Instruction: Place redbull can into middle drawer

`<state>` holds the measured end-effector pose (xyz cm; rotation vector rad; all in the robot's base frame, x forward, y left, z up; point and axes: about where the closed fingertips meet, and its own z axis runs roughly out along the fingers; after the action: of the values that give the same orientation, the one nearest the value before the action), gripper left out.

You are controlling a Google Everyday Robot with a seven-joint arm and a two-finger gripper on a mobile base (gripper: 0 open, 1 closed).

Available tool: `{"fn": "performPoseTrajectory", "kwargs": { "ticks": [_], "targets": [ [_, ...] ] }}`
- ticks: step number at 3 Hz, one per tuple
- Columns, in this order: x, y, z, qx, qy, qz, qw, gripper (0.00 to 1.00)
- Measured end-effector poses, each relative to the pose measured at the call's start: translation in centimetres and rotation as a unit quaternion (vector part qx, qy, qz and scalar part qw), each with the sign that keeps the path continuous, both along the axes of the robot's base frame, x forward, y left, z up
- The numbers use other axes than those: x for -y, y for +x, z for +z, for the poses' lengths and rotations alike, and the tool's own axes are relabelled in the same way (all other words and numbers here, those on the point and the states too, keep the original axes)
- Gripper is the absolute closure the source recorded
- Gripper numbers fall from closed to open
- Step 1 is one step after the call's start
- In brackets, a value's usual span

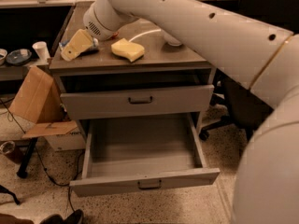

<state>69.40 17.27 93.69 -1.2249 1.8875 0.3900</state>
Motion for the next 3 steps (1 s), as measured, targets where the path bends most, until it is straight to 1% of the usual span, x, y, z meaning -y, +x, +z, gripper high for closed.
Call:
{"fn": "performPoseTrajectory", "kwargs": {
  "ticks": [1,2,3],
  "targets": [
    [-2.4,1.5,-1.4,-0.014,0.003,-0.011,0.9998,0.00],
    [-4.8,3.1,-3.3,-0.027,0.004,-0.039,0.9989,0.00],
    [-4.8,3.1,-3.3,-0.027,0.004,-0.038,0.9989,0.00]
  ]
}}
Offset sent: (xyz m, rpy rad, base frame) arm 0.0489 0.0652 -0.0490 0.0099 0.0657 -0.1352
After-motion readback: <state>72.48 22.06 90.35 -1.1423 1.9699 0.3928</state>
